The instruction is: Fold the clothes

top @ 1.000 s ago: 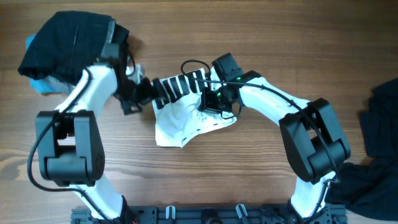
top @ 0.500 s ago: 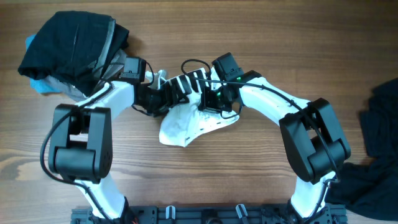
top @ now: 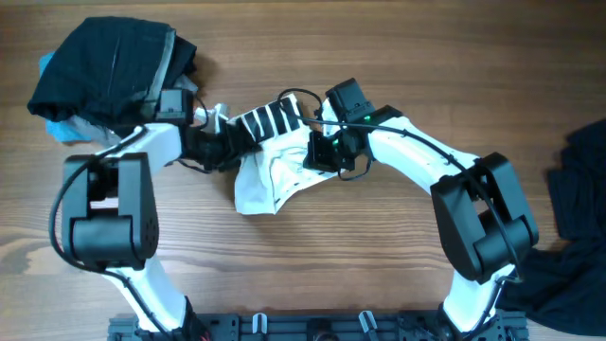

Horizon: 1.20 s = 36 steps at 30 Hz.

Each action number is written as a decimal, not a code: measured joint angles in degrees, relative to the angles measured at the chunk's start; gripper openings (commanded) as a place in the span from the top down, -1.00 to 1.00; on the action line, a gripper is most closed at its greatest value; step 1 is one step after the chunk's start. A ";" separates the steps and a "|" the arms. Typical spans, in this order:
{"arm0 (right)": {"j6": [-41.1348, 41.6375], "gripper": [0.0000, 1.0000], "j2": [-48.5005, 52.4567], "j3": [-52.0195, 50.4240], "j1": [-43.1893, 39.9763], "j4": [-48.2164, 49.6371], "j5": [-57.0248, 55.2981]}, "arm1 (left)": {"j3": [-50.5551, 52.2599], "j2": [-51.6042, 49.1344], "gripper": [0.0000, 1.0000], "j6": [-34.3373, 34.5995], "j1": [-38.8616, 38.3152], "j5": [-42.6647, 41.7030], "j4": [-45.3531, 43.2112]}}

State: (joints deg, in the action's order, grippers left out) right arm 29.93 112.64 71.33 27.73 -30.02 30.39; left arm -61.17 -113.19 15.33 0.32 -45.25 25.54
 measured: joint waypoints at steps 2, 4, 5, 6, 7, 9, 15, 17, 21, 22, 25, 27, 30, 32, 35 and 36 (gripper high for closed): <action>1.03 0.91 0.00 0.00 0.94 0.61 -0.04 | -1.09 0.52 -0.99 -0.42 0.17 -3.37 1.01; 5.16 0.91 0.76 0.00 2.34 1.73 -0.22 | -1.31 0.79 -0.87 -0.70 -0.44 -4.17 1.09; 7.15 0.91 2.60 0.00 2.56 2.56 0.24 | -1.31 0.79 -0.68 -0.70 -1.01 -4.09 0.76; 7.96 0.92 3.98 0.00 2.56 3.06 1.27 | -1.31 0.79 -0.57 -0.81 -2.38 -3.15 0.44; 8.83 0.91 4.52 0.07 2.27 3.37 2.62 | -1.33 0.79 -0.37 -1.05 -3.80 -1.84 0.33; 9.79 0.91 4.52 0.07 2.19 3.39 3.06 | -1.40 -0.02 0.56 0.09 -7.26 0.44 -0.90; 9.90 0.92 4.52 0.07 2.01 2.91 3.26 | -1.42 -1.88 0.92 2.01 -6.36 0.96 -0.66; 8.98 0.91 3.34 0.07 1.07 -0.02 3.63 | -2.21 -1.86 0.92 1.84 -5.38 0.90 3.76; 6.29 0.89 -7.54 -0.15 -3.61 -1.81 1.81 | -9.62 0.28 0.92 -2.91 -1.27 5.35 21.84; 5.97 0.89 -10.99 -0.15 -4.79 -1.88 0.96 | -14.05 0.96 0.92 -4.22 -0.87 6.45 26.47; 5.75 0.88 -20.26 -0.15 -7.74 -1.68 -1.90 | -28.50 7.34 0.92 -6.60 -0.76 9.55 27.80; 5.75 0.88 -20.72 -0.15 -7.85 -2.19 -2.49 | -34.45 9.46 0.92 -7.13 -0.39 11.52 27.56; 5.73 0.88 -20.72 -0.15 -7.85 -3.39 -3.61 | -38.88 10.47 0.92 -6.80 3.76 16.50 20.61; 5.73 0.88 -20.72 -0.15 -7.85 -3.39 -4.07 | -38.86 9.51 0.92 -5.18 8.79 20.92 17.31; 5.73 0.88 -20.72 -0.15 -7.85 -3.61 -4.44 | -38.86 6.75 0.91 -0.76 16.70 23.82 11.39; 5.73 0.88 -20.72 -0.15 -7.85 -3.67 -4.59 | -38.86 5.62 0.88 1.01 19.10 24.48 9.49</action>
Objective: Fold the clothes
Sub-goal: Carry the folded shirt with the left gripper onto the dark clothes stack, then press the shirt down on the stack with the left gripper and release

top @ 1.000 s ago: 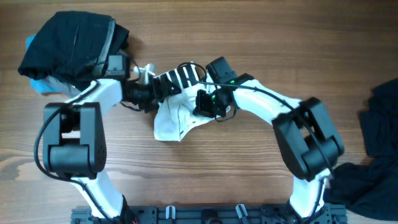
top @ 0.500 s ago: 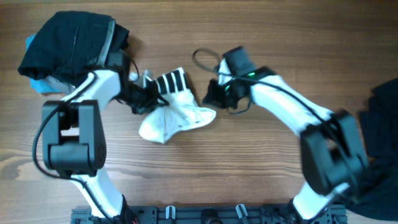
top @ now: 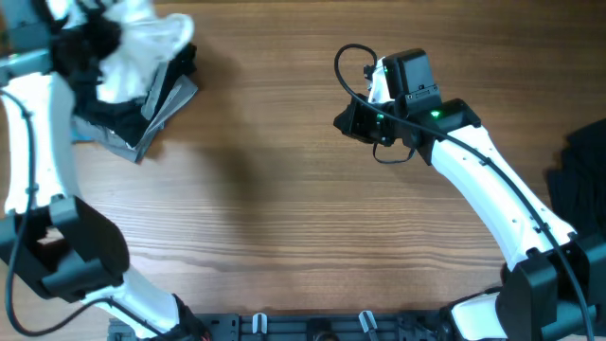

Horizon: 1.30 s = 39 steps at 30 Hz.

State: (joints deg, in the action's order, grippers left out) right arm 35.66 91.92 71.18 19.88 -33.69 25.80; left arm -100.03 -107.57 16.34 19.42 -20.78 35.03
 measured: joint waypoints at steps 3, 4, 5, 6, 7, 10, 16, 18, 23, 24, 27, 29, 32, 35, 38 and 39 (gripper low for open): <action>0.00 0.88 0.00 0.00 0.00 -0.04 -0.17 | 0.00 -4.57 0.69 4.28 3.89 1.27 -2.51; 0.00 0.88 0.00 0.00 0.00 -0.02 -0.17 | 0.00 -5.81 0.48 4.72 3.85 1.27 -2.54; 0.00 0.89 0.00 0.00 0.00 -0.07 -0.17 | 0.00 -7.50 -0.46 5.57 3.69 1.22 -3.04; 0.00 0.88 0.00 0.00 0.00 -0.04 -0.17 | 0.00 -8.85 -0.99 6.19 3.56 1.27 -3.26; 0.00 0.88 0.00 0.00 0.00 -0.07 -0.17 | 0.00 -9.62 -1.00 6.38 3.56 1.53 -2.89; 0.00 0.86 0.00 0.00 0.00 -0.11 -0.17 | -0.02 -9.84 -1.00 6.97 4.55 2.64 -0.70; 0.00 0.84 0.00 0.00 0.00 -0.11 -1.07 | -0.07 1.84 -0.18 4.28 14.03 3.63 6.40; 0.00 0.84 0.00 0.00 0.00 -0.13 -1.68 | -0.31 4.00 0.26 0.61 13.68 2.99 7.45; 0.00 0.84 0.00 0.00 0.00 -0.22 -1.92 | -0.28 -0.48 -0.46 -10.91 7.10 0.81 14.97; -0.02 0.84 0.00 0.00 0.00 -0.74 -1.95 | 0.09 -1.81 -0.56 -11.89 5.33 2.40 16.87; -0.17 0.84 0.00 0.00 0.00 -2.54 -2.08 | 1.14 -6.36 -0.53 -14.01 2.58 4.70 17.31; -0.17 0.84 0.00 0.00 0.00 -3.10 -2.10 | 1.33 -8.90 0.27 -14.69 2.38 5.33 17.29; -0.20 0.84 0.00 0.00 0.00 -3.15 -2.10 | 1.44 -9.42 0.92 -15.26 2.38 2.67 17.03; -0.20 0.84 0.00 0.00 0.00 -3.17 -2.10 | 1.46 -9.44 0.92 -15.63 1.64 -9.22 17.35; -0.20 0.83 0.00 0.00 0.00 -3.17 -2.10 | 1.46 -9.44 0.82 -15.63 -0.11 -16.65 17.81; -0.20 0.83 0.00 0.00 0.00 -3.17 -2.10 | 1.46 -9.44 0.15 -15.63 -0.72 -17.55 18.14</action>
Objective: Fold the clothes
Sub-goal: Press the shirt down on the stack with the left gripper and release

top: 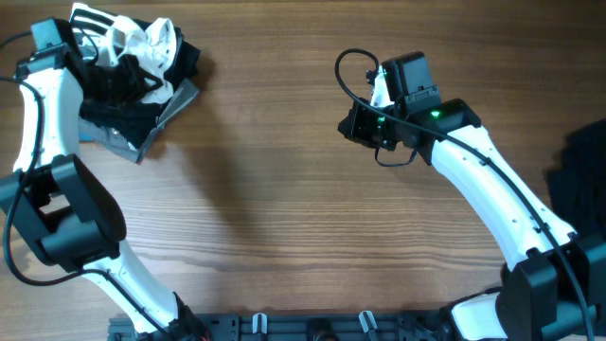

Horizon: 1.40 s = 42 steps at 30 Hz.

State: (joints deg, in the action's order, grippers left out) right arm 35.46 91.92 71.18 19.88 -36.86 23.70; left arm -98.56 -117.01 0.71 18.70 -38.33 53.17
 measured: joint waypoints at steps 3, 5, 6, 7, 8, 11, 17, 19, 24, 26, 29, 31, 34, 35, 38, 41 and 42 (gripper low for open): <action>0.00 0.81 0.00 0.00 0.00 0.04 0.00 | 0.00 0.02 -0.19 0.66 -1.70 2.05 1.53; -0.11 0.81 0.00 0.00 0.00 0.04 0.00 | 0.00 0.83 -0.25 1.16 -1.31 3.45 2.25; -0.22 0.81 0.00 0.00 0.00 0.02 0.00 | 0.00 2.69 -0.04 1.25 -0.04 4.33 2.40; -0.22 0.82 0.00 0.00 0.00 0.02 0.00 | -0.02 4.39 0.01 1.29 1.05 5.09 2.19; -0.22 0.81 0.00 0.00 0.00 0.02 -0.02 | -0.07 7.76 -0.24 1.46 3.28 6.84 0.87; -0.22 0.81 0.00 0.00 0.00 0.02 0.00 | -1.81 14.38 -0.41 1.62 7.65 13.40 -0.44; -0.20 0.82 0.00 0.00 0.00 -0.48 0.00 | -1.25 4.44 0.04 1.70 7.48 23.91 -5.90; -0.22 0.81 0.00 0.00 0.00 -1.27 0.00 | -1.01 0.81 0.90 1.77 7.48 25.92 -6.82; -0.22 0.81 0.00 0.00 0.00 -1.33 0.00 | -0.76 0.35 0.92 6.29 9.57 29.97 -8.15; -0.22 0.81 0.00 0.00 0.00 -1.33 -0.02 | -0.76 0.74 0.70 7.65 11.82 29.64 -9.05; -0.22 0.80 0.00 0.00 0.00 -1.33 -0.22 | -0.76 2.45 -0.25 9.11 15.34 29.51 -9.44; -0.22 0.80 0.00 0.00 0.00 -1.33 -0.24 | -0.76 3.98 -0.45 9.57 15.78 28.74 -9.07; -0.22 0.78 0.00 0.00 0.00 -1.33 -0.24 | -0.90 8.66 -0.32 9.92 15.56 26.12 -9.29; -0.22 0.78 0.00 0.00 0.00 -1.33 -0.24 | -1.11 11.04 0.14 9.92 15.43 25.05 -9.97; -0.22 0.78 0.00 0.00 0.00 -1.27 -0.26 | -2.86 15.85 0.92 8.76 11.65 21.40 -11.32; -0.39 0.77 0.00 0.00 0.00 -1.31 -0.46 | -3.34 9.29 0.53 1.88 4.35 21.16 -11.74; -1.97 0.73 0.00 0.00 0.00 -1.73 -0.63 | -3.34 5.60 0.34 0.61 2.45 21.99 -11.89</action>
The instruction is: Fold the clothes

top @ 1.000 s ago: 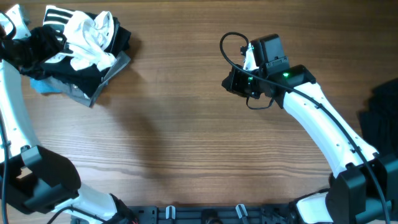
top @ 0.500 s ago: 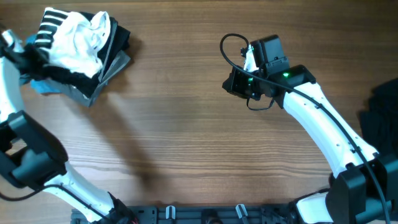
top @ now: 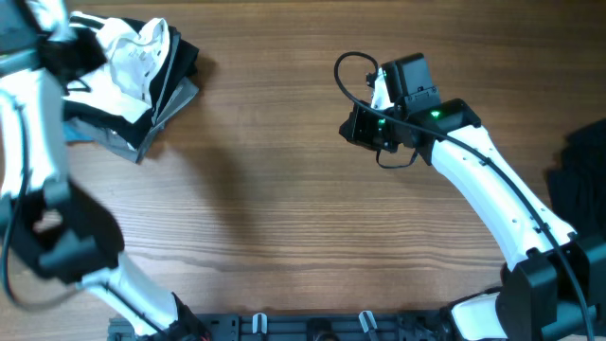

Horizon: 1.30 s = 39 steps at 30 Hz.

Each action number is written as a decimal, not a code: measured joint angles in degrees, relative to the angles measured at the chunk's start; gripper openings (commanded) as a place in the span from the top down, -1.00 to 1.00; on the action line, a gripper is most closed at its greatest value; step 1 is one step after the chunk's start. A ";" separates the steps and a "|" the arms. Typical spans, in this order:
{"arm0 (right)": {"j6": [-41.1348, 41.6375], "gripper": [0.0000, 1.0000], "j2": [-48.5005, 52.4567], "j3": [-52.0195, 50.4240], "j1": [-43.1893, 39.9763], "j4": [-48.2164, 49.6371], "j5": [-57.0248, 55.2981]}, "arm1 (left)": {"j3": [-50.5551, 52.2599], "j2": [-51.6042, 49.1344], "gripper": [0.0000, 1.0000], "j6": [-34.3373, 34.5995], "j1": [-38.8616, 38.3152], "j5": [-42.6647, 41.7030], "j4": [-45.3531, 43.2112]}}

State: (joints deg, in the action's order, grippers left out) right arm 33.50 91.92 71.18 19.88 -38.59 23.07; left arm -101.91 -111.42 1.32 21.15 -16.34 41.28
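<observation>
A white garment (top: pixel 133 59) lies crumpled on top of a stack of dark and grey folded clothes (top: pixel 175 71) at the far left corner of the table. My left gripper (top: pixel 59 49) is at the garment's left edge. It is blurred, so its jaws cannot be read. My right gripper (top: pixel 347 123) hovers over bare wood near the table's middle, open, with nothing between its fingers.
A heap of dark clothes (top: pixel 579 166) lies at the right edge, partly out of view. A bit of blue fabric (top: pixel 80 140) peeks out under the stack. The wooden table (top: pixel 284 218) stretches between the two arms.
My left arm has shifted up and to the left and now shows blurred. The white garment sits flatter on the stack, its striped part no longer showing. My right arm has barely moved.
Both grippers first held the white, black-striped garment at the table's middle. Then my left gripper had it over the stack at the far left, and my right gripper was empty near the middle. It then lay bunched on the stack and rests there now.
</observation>
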 measured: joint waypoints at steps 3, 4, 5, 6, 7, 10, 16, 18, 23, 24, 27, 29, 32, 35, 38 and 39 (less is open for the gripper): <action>-4.24 0.66 -1.29 0.00 0.00 -1.77 -3.67 | 0.39 -9.64 -0.09 -3.34 -1.14 1.99 2.80; -5.62 0.64 -3.23 0.02 0.00 -2.10 -5.70 | 0.39 -10.23 -0.14 -3.58 -0.70 2.10 5.01; -6.62 0.63 -5.60 0.22 0.00 -2.12 -7.69 | 0.28 -9.57 -0.21 -4.11 -0.39 2.19 6.80; -7.54 0.63 -7.96 0.63 0.00 -2.03 -9.27 | -0.09 -8.48 -0.26 -4.20 -0.35 2.49 9.01; -8.46 0.58 -10.82 1.40 0.00 -1.33 -10.51 | -0.44 -6.58 -0.38 -4.35 -0.35 2.97 11.45; -10.97 -0.02 -19.23 3.17 0.00 0.50 -12.76 | -3.69 6.10 -1.00 -5.01 -0.79 3.96 16.76; -13.51 -0.99 -33.38 3.23 0.00 -2.14 -13.20 | -7.26 39.32 -1.00 -5.18 -2.12 4.50 31.30; -14.14 -0.99 -38.88 3.23 0.00 -2.62 -12.15 | -7.21 44.39 -1.00 -5.18 -2.12 4.52 35.15; -7.96 -0.99 -44.52 3.23 0.00 -4.31 -8.48 | -7.02 53.35 -1.00 -5.16 -2.12 4.52 36.79; -4.46 -0.99 -44.39 3.23 0.00 -4.72 -8.22 | -6.97 55.30 -1.00 -5.18 -2.12 4.52 36.79; 3.17 -1.00 -44.09 3.37 0.00 -12.13 -8.39 | -6.97 60.33 -1.00 -5.18 -2.12 4.55 36.94; 0.26 -1.00 -43.95 3.34 0.00 -14.40 -10.25 | -6.97 61.70 -1.00 -5.16 -2.12 4.52 36.96; -17.75 -0.99 -45.00 2.01 -0.33 -7.10 -10.19 | -6.97 62.16 -1.00 -5.18 -2.12 4.55 36.96; -34.60 -1.00 -53.05 -8.66 -6.40 3.30 -7.02 | -6.88 62.20 -1.00 -5.16 -2.12 4.55 37.07; -36.81 -1.00 -62.25 -27.78 -13.00 13.00 -6.38 | -6.80 62.23 -1.00 -5.16 -2.12 4.55 37.05; -36.57 -0.99 -65.40 -35.21 -14.21 18.12 -6.36 | -6.80 62.25 -1.00 -5.18 -2.12 4.55 37.05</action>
State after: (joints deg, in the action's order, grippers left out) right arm -3.07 26.52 35.97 5.67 -20.47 16.71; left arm -108.71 -49.17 -3.86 19.03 -11.79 78.32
